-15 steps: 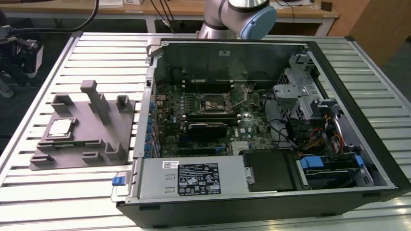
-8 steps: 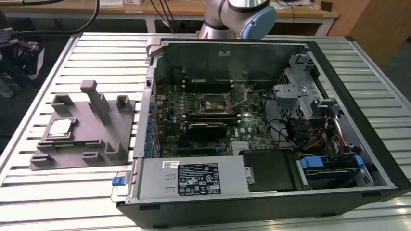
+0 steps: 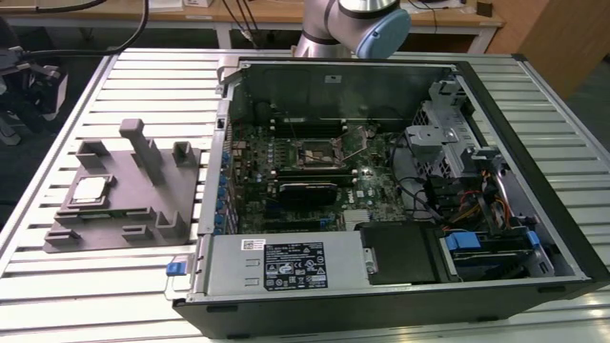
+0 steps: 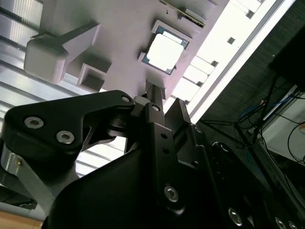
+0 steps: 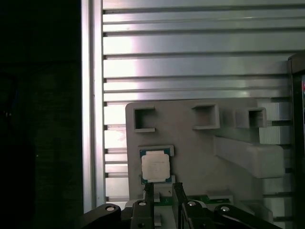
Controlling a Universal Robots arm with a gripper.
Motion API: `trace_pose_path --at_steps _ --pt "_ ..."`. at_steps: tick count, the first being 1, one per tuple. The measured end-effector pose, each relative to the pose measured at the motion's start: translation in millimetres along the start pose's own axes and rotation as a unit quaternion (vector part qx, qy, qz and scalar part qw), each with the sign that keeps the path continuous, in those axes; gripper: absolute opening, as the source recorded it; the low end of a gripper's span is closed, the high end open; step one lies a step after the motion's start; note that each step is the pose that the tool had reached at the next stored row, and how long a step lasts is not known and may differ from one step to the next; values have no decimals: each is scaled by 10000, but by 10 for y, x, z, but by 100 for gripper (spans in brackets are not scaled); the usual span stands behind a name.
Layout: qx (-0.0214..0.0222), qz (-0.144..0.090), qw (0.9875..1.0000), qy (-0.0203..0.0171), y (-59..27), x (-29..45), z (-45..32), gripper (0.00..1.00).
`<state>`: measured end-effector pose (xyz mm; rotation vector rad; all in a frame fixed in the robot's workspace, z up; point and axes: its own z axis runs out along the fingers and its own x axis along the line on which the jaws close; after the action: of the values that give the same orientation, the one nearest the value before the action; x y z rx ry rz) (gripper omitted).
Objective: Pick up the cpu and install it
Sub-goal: 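Pick up the cpu and move it towards the insertion slot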
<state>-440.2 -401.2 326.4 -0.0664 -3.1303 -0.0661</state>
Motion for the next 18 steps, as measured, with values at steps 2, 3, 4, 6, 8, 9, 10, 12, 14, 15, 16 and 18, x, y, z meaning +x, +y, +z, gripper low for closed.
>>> trace_pose_path --at_steps 2,3,4,6,8,9,10,12,14,15,16,18 --pt "0 0 10000 7 -1 0 11 30" --pt "0 1 10000 10 -1 0 17 30" --pt "1 0 10000 14 -2 0 23 30" --pt "1 1 10000 20 -3 0 33 30" --pt "1 1 10000 28 -5 -1 45 30" --pt "1 1 10000 32 -6 -1 50 30" --pt "2 2 10000 38 -6 -1 55 30" --pt "2 2 10000 47 -8 -1 68 30" --pt "2 2 10000 55 -9 -1 78 30" --pt "2 2 10000 58 -10 -1 83 30" --pt "2 2 10000 61 -11 -1 89 30" --pt "3 3 10000 67 -13 -1 98 30"
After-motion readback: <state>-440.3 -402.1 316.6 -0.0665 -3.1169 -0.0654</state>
